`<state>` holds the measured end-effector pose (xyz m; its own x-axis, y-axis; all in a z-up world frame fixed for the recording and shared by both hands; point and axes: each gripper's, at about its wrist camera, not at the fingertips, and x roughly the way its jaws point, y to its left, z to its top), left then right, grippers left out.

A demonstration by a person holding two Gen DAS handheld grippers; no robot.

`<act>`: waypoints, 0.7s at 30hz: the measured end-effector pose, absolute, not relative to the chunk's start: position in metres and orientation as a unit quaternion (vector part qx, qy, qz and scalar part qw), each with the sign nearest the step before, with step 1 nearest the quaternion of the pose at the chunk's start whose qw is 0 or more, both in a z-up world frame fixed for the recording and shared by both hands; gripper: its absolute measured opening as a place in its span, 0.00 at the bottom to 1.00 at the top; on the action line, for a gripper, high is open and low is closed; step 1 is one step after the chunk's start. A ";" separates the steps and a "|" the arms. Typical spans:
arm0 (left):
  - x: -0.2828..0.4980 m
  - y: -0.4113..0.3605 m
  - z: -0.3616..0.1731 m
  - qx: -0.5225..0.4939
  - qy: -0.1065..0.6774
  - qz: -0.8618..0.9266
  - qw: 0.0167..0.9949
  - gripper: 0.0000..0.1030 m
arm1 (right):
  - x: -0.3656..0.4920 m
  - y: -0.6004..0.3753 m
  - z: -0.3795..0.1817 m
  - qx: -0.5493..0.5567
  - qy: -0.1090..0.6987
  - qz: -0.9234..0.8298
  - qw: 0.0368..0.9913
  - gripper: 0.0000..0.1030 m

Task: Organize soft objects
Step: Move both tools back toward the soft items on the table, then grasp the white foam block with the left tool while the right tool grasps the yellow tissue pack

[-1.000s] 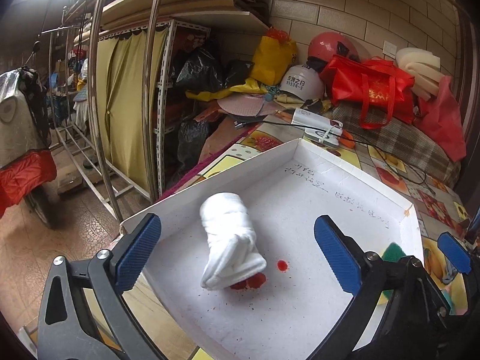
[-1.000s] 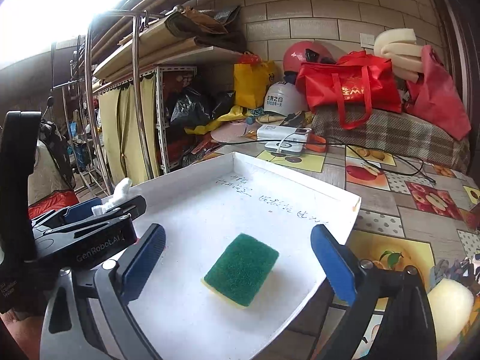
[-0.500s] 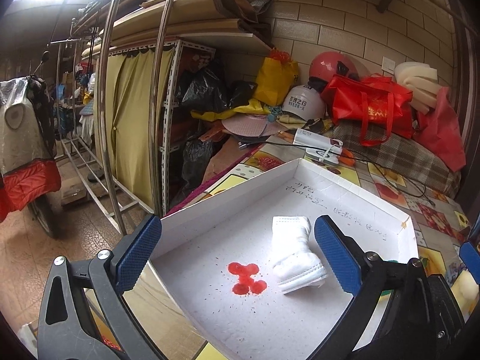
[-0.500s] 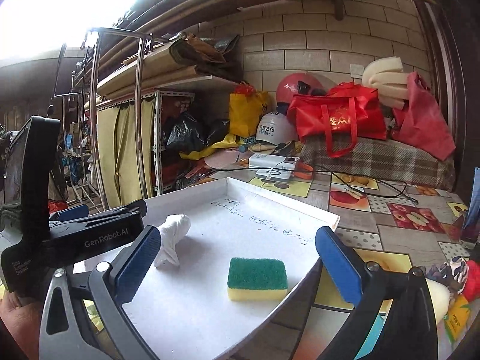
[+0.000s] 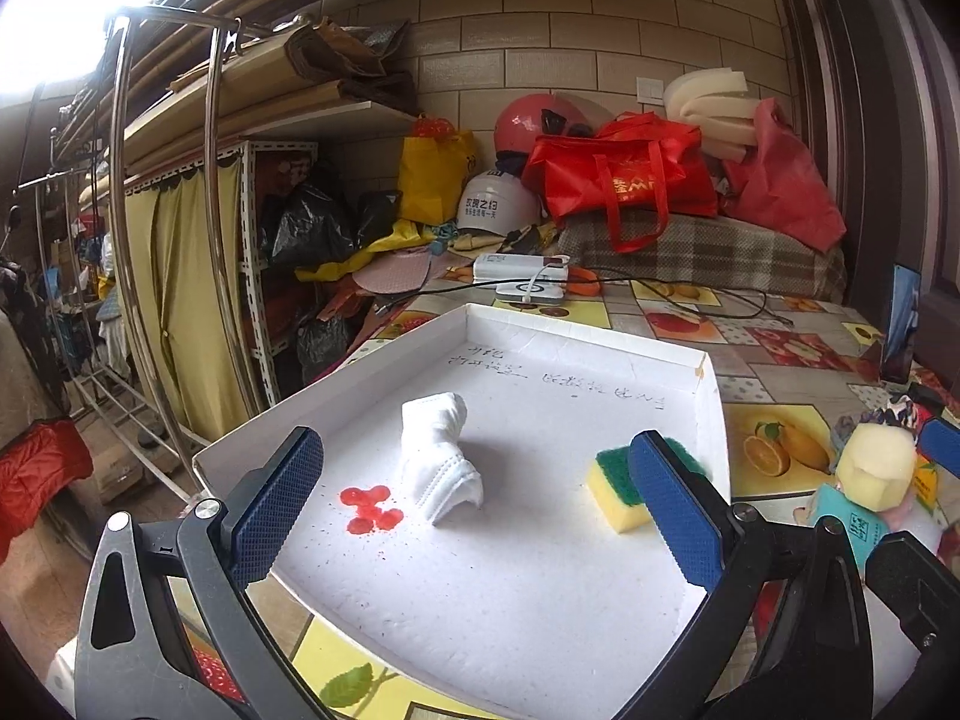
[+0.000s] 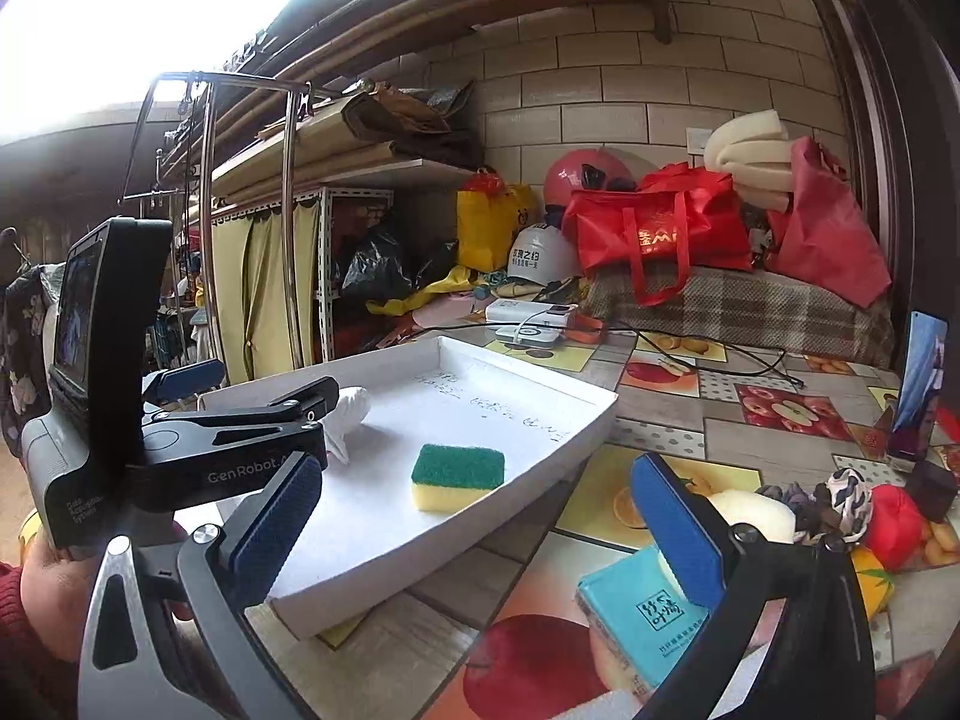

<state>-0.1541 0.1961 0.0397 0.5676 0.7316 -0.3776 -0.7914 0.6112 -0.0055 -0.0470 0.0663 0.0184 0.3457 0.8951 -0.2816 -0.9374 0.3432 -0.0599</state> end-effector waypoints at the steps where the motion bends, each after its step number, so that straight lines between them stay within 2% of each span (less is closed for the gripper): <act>1: -0.150 0.187 0.040 -0.081 0.178 0.415 0.889 1.00 | -0.039 0.058 0.018 -0.106 0.109 0.557 0.817 1.00; 6: -0.134 0.138 0.040 -0.065 0.200 0.272 0.939 1.00 | 0.020 0.006 0.018 -0.081 0.148 0.492 0.854 1.00; 10: -0.110 0.106 0.036 -0.059 0.256 0.146 0.954 1.00 | 0.075 -0.036 0.019 -0.064 0.190 0.438 0.876 1.00; 16: -0.074 0.052 0.022 -0.016 0.330 0.040 0.943 1.00 | 0.134 -0.048 0.003 -0.102 0.286 0.430 0.850 1.00; 21: -0.057 0.031 0.010 0.025 0.380 0.024 0.924 1.00 | 0.133 -0.038 -0.008 -0.123 0.315 0.464 0.819 1.00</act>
<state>-0.0565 0.0315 0.0098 0.7104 0.0644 -0.7008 -0.0258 0.9975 0.0655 0.1329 -0.0381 -0.0084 0.3718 0.6823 -0.6294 -0.8372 0.5394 0.0903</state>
